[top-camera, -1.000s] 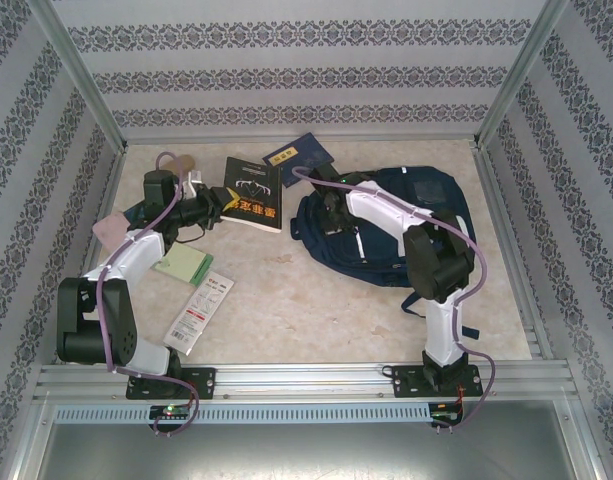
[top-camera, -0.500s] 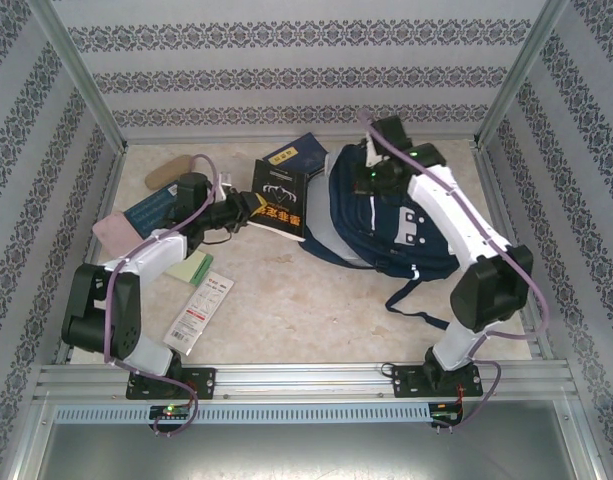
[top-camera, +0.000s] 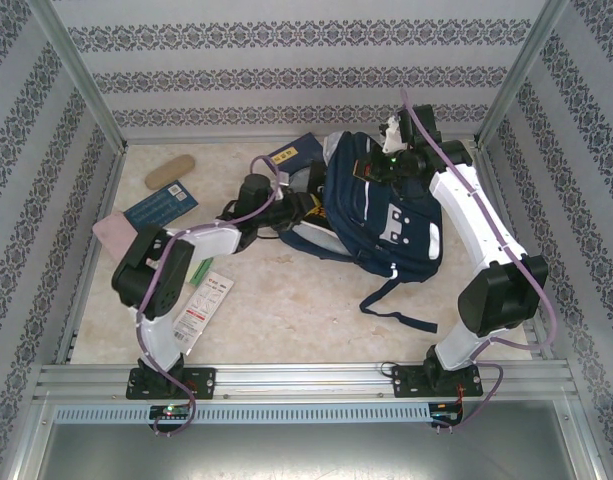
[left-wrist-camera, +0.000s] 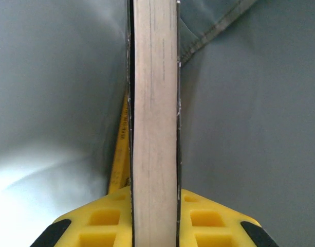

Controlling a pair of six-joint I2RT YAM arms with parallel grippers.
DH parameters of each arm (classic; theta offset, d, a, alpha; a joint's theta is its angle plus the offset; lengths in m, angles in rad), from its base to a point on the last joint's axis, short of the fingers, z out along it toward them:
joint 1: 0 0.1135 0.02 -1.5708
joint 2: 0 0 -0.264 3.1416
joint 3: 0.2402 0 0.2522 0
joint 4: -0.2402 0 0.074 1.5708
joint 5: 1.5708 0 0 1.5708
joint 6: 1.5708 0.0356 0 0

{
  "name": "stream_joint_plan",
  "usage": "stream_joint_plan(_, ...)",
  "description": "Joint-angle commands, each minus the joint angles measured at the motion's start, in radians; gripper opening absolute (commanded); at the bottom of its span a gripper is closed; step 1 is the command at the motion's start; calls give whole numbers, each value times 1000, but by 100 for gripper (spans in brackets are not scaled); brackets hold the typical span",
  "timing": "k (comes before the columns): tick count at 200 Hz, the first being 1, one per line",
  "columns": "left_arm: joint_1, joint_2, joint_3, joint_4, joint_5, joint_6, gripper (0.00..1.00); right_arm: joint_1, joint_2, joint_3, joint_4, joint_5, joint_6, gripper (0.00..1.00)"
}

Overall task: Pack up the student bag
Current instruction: Place the book in the student bag.

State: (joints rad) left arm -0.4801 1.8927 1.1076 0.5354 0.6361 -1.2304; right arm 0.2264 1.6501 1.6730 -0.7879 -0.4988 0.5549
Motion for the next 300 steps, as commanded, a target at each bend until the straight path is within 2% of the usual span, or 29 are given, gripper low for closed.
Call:
stream_joint_plan(1,-56,38,102,153,-4,-18,0,1,-59,40,124,-93,36,0)
stream_joint_plan(78,-230,236,294,-46,-110,94,0,-23,-61,21,203,-162,98,0)
stream_joint_plan(116,-305,341,498,-339,-155,224,2,-25,-55,25,209,-177,104,0)
stream_joint_plan(144,-314,372,569,-474,-182,276,17,-34,-55,17,202,-187,96,0)
stream_joint_plan(163,-313,363,560,-503,-193,289,50,-45,-57,5,201,-192,93,0)
stream_joint_plan(171,-311,351,551,-512,-202,298,60,-51,-58,0,201,-195,92,0)
stream_joint_plan(181,-308,328,541,-530,-218,314,71,-58,-59,-5,199,-200,87,0)
stream_joint_plan(194,-302,296,529,-556,-239,343,78,-67,-62,-13,193,-201,80,0)
stream_joint_plan(238,-265,180,454,-584,-241,380,85,-103,-86,-66,178,-200,49,0)
stream_joint_plan(300,-207,-37,246,-624,-249,411,85,-153,-132,-184,137,-184,-35,0)
